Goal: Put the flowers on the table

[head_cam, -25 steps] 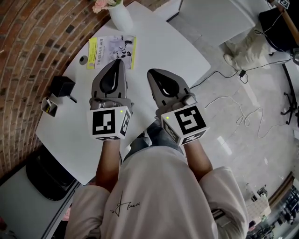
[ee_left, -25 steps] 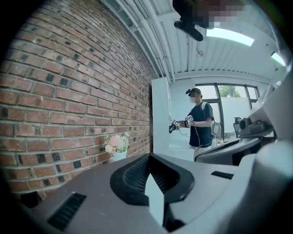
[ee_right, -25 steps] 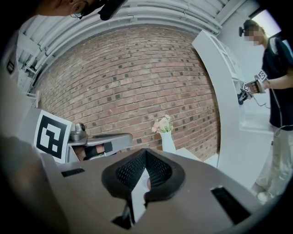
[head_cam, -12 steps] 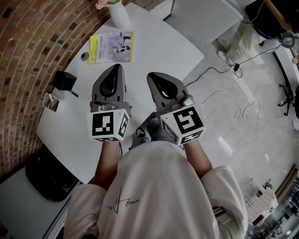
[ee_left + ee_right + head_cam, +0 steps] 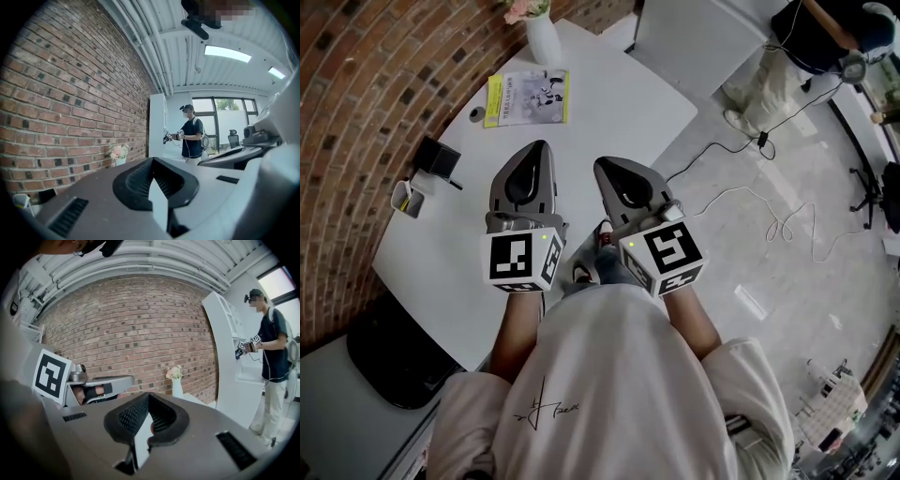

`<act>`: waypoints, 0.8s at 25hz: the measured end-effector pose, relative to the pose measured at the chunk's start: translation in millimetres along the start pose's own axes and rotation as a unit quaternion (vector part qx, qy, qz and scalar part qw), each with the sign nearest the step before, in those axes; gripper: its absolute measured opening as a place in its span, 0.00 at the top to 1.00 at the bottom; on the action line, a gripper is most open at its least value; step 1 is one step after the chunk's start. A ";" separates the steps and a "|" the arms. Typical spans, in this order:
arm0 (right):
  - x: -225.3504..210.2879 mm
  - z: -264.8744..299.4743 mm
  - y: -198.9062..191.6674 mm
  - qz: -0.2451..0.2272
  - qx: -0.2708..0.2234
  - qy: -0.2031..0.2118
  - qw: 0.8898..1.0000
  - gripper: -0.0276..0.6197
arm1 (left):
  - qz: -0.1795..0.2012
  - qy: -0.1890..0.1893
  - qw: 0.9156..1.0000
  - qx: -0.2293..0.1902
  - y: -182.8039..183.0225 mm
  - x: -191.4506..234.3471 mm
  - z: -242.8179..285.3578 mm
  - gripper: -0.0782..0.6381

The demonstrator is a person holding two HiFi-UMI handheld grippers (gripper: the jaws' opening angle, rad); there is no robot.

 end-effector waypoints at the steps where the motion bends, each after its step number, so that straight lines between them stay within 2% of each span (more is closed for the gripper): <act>1: 4.9 -3.0 -0.6 -0.001 -0.001 -0.001 1.000 0.92 | 0.000 -0.003 1.000 0.001 -0.8 -1.3 -5.5 0.88; 10: 49.7 -33.1 -6.7 -0.006 0.000 -0.015 1.000 0.92 | -0.010 -0.029 0.999 0.013 -13.9 -16.8 -61.2 0.88; 15: 78.9 -45.8 -9.2 -0.011 -0.005 -0.018 1.000 0.92 | -0.027 -0.046 0.999 0.008 -17.0 -27.5 -90.1 0.88; 20: 100.0 -58.6 -14.1 -0.011 -0.008 -0.028 1.000 0.92 | -0.026 -0.056 0.998 0.003 -17.3 -30.3 -114.6 0.88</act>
Point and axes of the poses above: the fingertips, and each gripper's own axes: z forward along the fingers, x to its left, y out of its top, the point moved 4 cm from there along -z, backward along the fingers, and after that the axes turned 1 degree about -z, right-handed, at the moved point
